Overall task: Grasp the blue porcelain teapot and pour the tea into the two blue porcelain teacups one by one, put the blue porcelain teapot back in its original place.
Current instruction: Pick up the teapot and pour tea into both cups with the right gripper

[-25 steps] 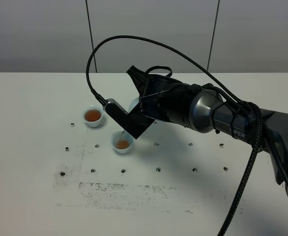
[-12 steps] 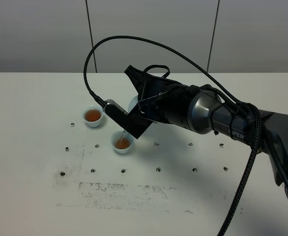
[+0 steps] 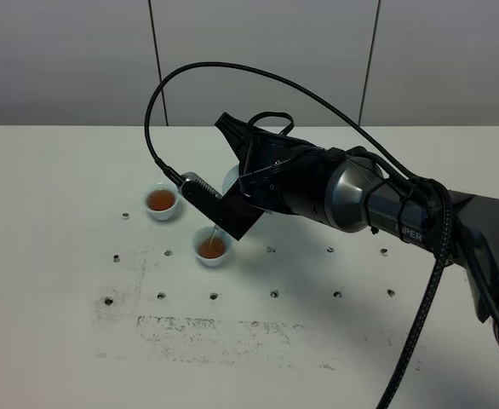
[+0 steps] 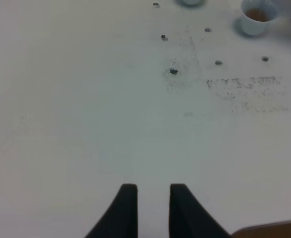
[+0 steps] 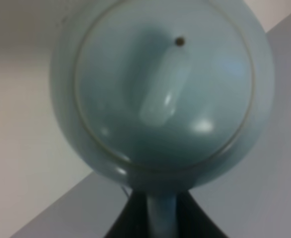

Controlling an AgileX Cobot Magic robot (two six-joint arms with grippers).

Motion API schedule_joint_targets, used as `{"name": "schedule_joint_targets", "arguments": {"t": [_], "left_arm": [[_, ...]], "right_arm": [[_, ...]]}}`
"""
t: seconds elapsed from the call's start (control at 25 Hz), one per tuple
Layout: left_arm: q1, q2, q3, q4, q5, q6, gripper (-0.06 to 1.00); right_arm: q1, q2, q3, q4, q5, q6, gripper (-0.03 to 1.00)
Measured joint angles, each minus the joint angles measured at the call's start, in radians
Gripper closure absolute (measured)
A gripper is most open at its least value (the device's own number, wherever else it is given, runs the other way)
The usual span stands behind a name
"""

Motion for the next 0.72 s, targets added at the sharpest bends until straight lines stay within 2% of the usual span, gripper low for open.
{"name": "schedule_joint_targets", "arguments": {"t": [0.72], "left_arm": [[0.0,0.0,0.0,0.0,0.0,0.0,0.72]], "right_arm": [[0.0,0.0,0.0,-0.035,-0.008,0.0,0.91]]}}
